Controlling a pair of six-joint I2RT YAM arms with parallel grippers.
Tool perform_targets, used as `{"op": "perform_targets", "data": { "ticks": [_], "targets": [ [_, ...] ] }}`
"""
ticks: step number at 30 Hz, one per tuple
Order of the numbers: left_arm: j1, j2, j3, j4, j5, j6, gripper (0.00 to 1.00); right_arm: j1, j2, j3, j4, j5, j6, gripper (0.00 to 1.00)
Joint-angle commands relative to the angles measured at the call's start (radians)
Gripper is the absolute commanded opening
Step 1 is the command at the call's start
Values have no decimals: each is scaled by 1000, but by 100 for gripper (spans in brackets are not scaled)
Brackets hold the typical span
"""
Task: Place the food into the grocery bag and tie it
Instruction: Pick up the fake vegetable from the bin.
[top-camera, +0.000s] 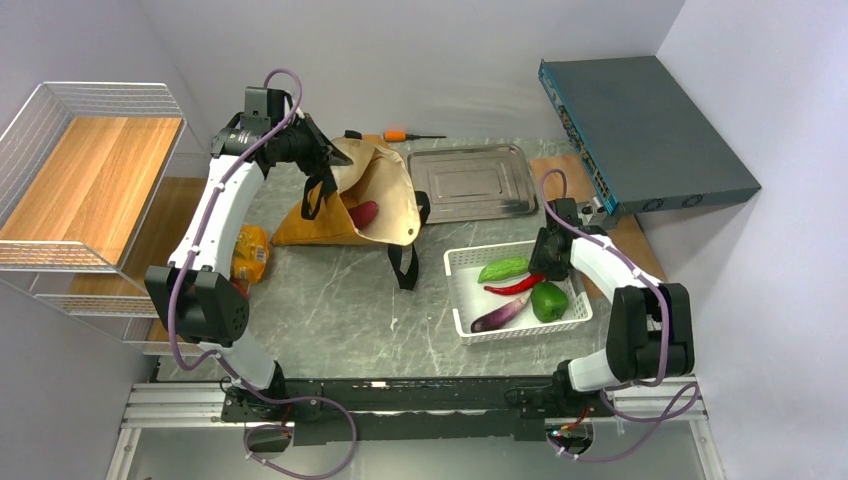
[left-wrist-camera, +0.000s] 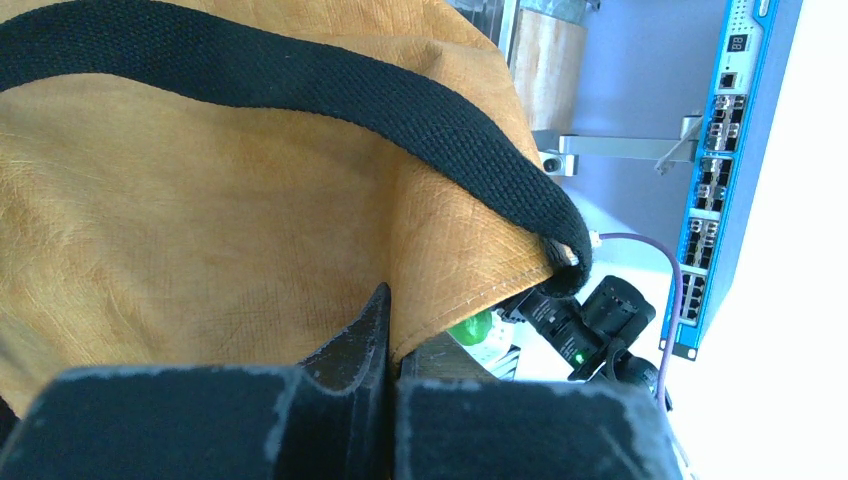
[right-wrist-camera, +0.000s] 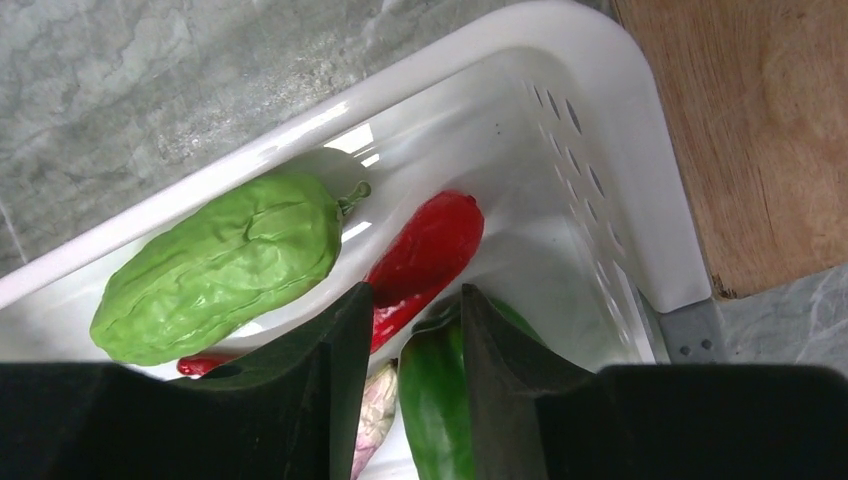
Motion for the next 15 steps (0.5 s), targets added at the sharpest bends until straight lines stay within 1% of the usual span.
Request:
{"op": "perform_targets", "data": {
  "ticks": [1,8,15],
  "targets": [
    [6,-23,17,42,26,3,0,-8,16,-4,33,8,-6,41],
    [6,-23,14,43,28,1,0,-8,34,-21,55,-14,-6,45],
    [5,-21,15,44,30,-1,0,-9,56,-31,64,-31,-5,46]
  ]
}}
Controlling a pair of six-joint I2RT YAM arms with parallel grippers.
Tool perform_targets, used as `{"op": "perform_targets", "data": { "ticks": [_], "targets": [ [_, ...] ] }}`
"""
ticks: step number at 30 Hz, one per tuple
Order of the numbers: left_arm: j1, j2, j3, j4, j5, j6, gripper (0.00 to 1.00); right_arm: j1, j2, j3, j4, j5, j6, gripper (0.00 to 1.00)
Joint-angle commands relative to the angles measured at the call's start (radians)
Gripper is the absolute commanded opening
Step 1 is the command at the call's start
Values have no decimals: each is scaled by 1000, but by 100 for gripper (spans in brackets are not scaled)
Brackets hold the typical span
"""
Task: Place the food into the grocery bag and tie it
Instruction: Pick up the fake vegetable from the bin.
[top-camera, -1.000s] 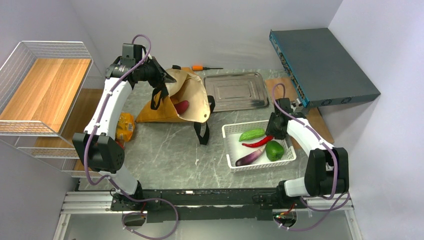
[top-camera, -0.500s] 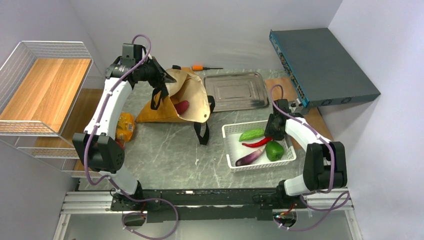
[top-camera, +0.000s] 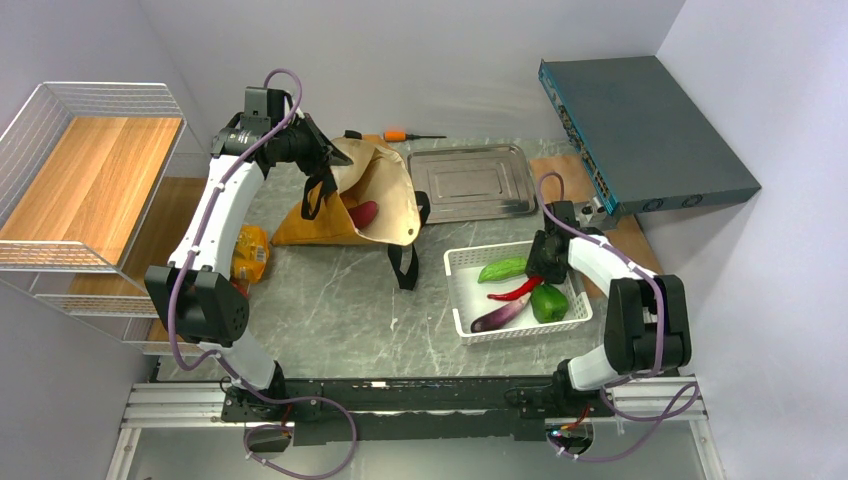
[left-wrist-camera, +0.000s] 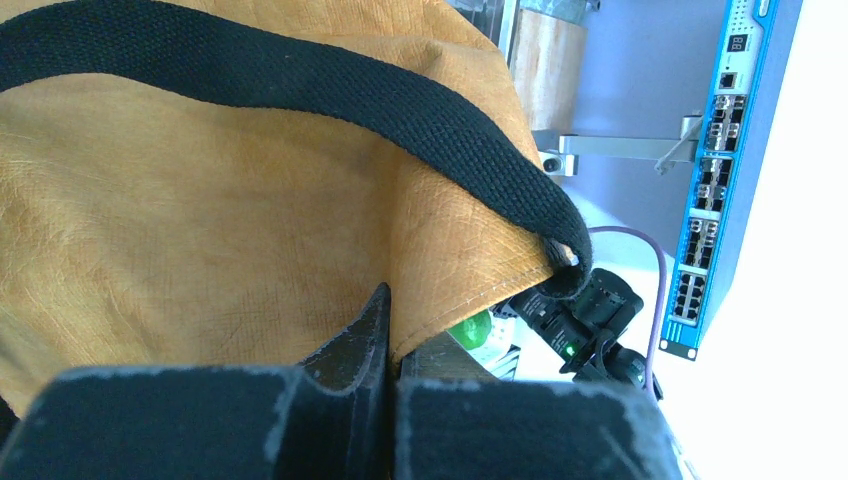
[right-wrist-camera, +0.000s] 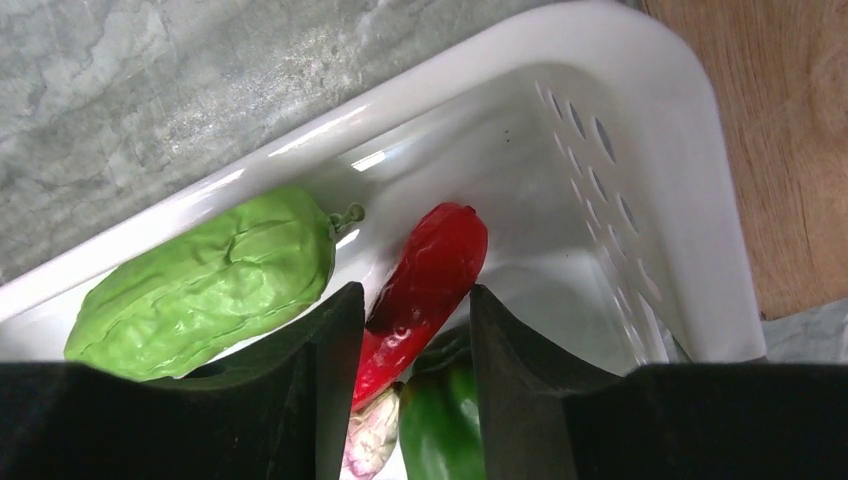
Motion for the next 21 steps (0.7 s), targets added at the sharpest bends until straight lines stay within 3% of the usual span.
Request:
{"op": "perform_targets", "data": {
  "ticks": [1,8,15,21],
  "targets": [
    [5,-22,15,44,29,1,0,-4,14,-15,29,-16,-6,46],
    [7,-24,14,44,28,1,0,-3,17,-12,25,-30,-20,44],
    [7,-23,14,43,28,1,0,-5,23,18,8,-54,-23,28],
    [8,-19,18,44,27,1,0,-3,-10,99,-54,-48,-40,21]
  ]
}}
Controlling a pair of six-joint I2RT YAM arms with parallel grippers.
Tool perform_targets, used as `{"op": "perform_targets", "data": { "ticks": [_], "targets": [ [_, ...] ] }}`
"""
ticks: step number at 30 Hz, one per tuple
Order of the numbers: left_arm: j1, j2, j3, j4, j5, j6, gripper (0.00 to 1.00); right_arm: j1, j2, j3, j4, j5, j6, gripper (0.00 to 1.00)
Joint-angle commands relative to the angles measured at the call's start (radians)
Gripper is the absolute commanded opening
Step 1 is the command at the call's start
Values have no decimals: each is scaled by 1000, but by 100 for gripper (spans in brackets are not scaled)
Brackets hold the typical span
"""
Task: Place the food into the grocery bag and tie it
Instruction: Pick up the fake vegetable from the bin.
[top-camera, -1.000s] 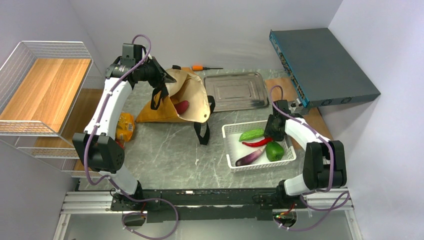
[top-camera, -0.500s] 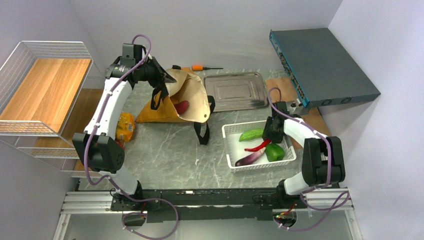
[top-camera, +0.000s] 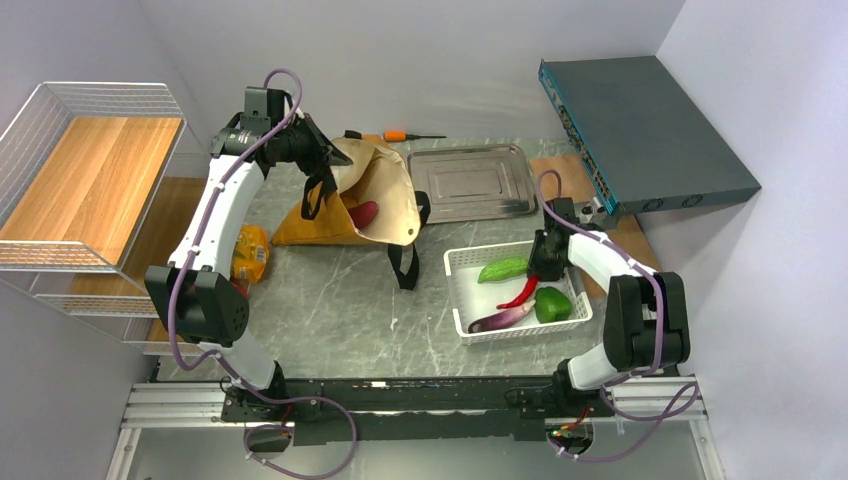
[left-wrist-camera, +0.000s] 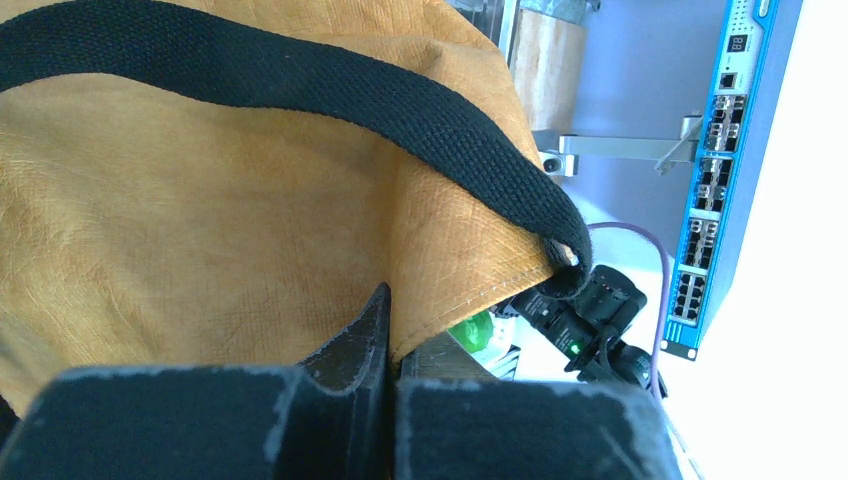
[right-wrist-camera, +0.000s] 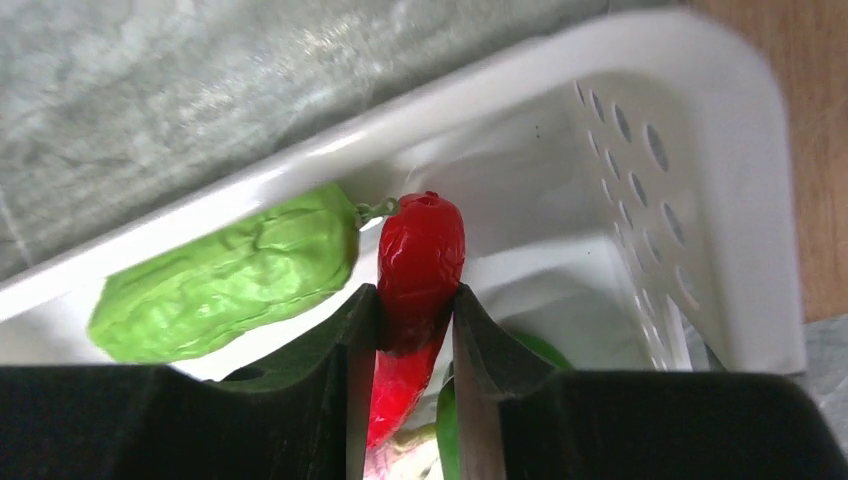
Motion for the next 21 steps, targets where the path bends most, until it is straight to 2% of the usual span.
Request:
{"op": "perform_targets", "data": {
  "ticks": [1,6,12,21],
  "targets": [
    [6,-18,18,44,28,0,0,-2,-37,109,-53,-1,-28,21],
    [9,-19,23,42,27,0,0,-3,-79,204,-130,-4,-37,19],
    [11,-21,18,44,28,-1,0,-3,-134,310,-179,-53,-23,10],
    [11,-19,15,48,39,-8,0,-3,-206,385,-37,-393,-45,9]
  ]
}}
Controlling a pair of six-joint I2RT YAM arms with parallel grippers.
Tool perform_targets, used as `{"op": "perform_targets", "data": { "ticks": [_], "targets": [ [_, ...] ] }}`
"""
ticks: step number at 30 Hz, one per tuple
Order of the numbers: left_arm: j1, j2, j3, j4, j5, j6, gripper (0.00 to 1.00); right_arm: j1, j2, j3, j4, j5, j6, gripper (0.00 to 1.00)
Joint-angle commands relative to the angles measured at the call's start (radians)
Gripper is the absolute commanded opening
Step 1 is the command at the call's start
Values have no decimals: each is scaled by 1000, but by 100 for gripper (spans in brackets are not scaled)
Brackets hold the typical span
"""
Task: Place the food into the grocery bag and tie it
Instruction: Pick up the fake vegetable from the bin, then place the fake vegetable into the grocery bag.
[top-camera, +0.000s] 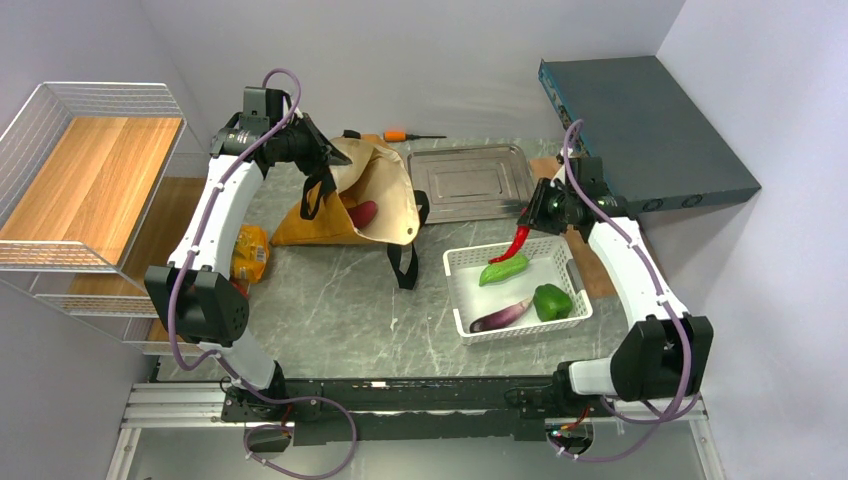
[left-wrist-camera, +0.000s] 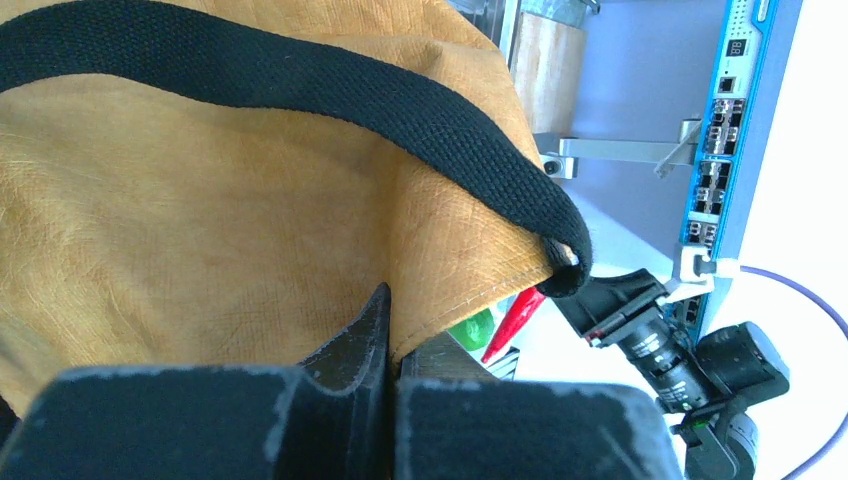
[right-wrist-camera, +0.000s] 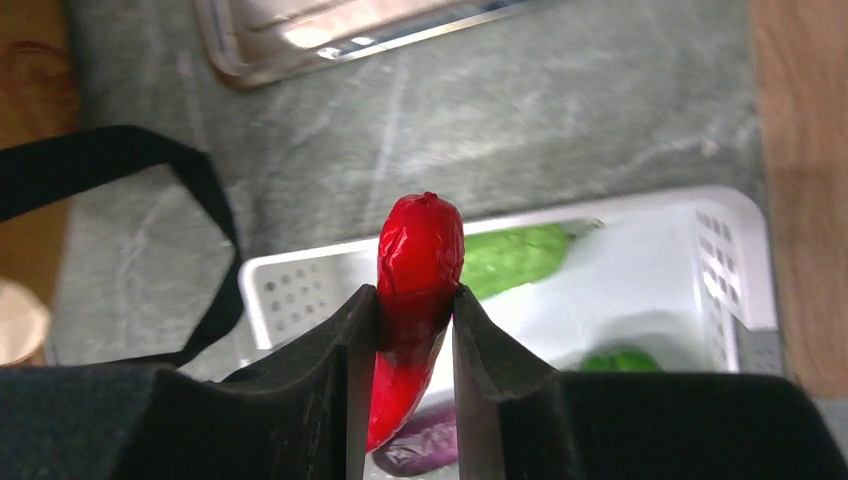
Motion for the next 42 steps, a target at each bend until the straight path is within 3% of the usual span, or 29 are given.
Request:
{"op": "perform_targets", "data": {
  "ticks": [1,12,16,27,42],
  "targets": [
    [5,-19,13,50,39,-8,0,-3,-63,67,125,-209,-17,9],
    [5,-14,18,53,39,-10,0,2,-116,50,386,-484,40,9],
    [5,-16,24,52,36,-7,0,23,-132,28,500,-521,56,8],
    [11,-19,28,72,48,-13,0,144,-122,19,757,-418,25,4],
    [11,-61,-15,82,54,-20,0,458,65,91,1086,-167,-115,9]
  ]
}}
